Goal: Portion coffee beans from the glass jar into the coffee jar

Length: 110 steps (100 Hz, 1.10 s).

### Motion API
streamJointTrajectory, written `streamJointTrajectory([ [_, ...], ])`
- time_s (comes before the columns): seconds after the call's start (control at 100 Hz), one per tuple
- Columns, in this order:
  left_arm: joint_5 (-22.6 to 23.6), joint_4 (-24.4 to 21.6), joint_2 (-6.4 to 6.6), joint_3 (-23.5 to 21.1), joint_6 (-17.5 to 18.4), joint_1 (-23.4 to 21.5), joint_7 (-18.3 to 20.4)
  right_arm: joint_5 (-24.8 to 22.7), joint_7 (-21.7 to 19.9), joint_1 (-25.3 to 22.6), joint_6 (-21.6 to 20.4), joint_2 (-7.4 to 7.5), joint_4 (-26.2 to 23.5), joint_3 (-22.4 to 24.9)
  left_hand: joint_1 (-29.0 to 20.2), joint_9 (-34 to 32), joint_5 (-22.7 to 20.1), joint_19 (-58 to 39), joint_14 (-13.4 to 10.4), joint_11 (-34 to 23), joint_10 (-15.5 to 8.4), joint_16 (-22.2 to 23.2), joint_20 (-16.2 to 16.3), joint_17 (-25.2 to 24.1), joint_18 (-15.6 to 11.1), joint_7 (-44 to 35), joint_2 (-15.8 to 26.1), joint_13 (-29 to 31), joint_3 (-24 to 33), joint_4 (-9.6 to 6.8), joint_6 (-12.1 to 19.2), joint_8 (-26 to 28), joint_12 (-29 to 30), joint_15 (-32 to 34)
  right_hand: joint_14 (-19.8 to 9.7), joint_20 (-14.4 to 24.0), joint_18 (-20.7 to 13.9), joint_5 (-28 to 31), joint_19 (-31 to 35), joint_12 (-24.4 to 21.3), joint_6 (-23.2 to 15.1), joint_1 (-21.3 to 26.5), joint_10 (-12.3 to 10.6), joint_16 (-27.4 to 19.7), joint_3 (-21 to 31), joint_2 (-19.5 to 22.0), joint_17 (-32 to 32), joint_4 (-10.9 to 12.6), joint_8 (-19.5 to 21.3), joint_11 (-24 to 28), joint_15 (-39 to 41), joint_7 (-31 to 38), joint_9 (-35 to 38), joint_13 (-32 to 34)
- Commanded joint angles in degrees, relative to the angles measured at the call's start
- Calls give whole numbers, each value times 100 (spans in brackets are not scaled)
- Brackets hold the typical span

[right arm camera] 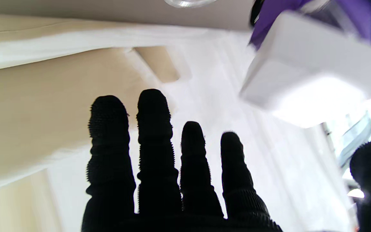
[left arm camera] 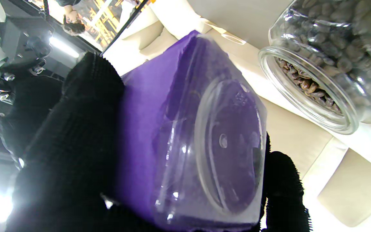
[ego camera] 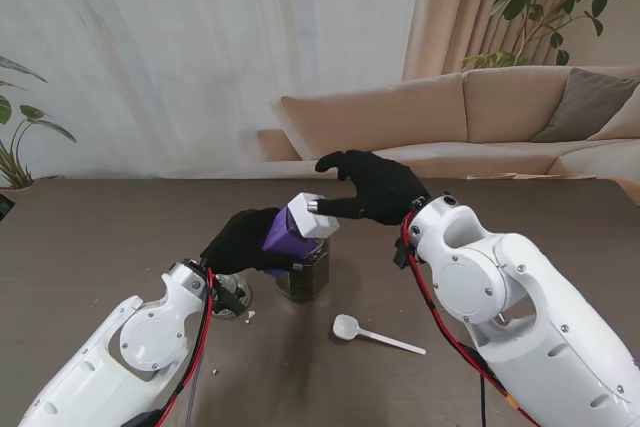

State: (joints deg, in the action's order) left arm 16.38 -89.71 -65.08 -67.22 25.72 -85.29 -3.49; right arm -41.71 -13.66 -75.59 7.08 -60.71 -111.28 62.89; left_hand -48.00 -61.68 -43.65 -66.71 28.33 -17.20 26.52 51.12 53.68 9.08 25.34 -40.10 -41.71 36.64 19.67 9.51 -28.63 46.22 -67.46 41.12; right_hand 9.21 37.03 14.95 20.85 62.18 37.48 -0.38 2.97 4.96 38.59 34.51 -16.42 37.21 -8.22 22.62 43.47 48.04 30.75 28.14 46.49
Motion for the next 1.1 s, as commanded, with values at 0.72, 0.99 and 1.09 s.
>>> streamJointTrajectory([
  [0.72, -5, -57, -28, -24, 10, -23, 98, -424, -946, 143, 308, 68, -167, -374, -990, -10, -728, 86, 113, -48, -353, 107, -128, -87, -868, -1155, 1387, -7, 2441, -317, 403, 361, -31, 386, -105, -127, 158, 2338, 359, 283, -447, 1008, 59, -20, 1079, -843, -1010, 239, 349, -93, 120, -127, 1476, 940],
  [0.99, -22, -49, -28, -18, 19, -10, 104, -221, -782, 186, 129, 41, -35, -404, -994, -13, -733, 89, 111, -44, -344, 107, -129, -89, -861, -1148, 1384, -5, 2441, -318, 394, 357, -24, 385, -169, -153, 150, 1126, 319, 206, -349, 1647, -70, -43, 2048, -1974, -1035, -82, 62, -53, 65, -96, 1362, 925],
  [1.09, -27, -46, -25, -19, 26, -3, 120, -63, -741, 209, 98, 32, 34, -443, -993, -13, -728, 89, 110, -47, -350, 107, -129, -89, -861, -1144, 1389, -7, 2440, -317, 395, 357, -27, 384, -169, -191, 159, 771, 228, 114, -343, 1589, -73, -76, 2079, -2161, -1074, -145, 14, -115, -18, 99, 1183, 854],
])
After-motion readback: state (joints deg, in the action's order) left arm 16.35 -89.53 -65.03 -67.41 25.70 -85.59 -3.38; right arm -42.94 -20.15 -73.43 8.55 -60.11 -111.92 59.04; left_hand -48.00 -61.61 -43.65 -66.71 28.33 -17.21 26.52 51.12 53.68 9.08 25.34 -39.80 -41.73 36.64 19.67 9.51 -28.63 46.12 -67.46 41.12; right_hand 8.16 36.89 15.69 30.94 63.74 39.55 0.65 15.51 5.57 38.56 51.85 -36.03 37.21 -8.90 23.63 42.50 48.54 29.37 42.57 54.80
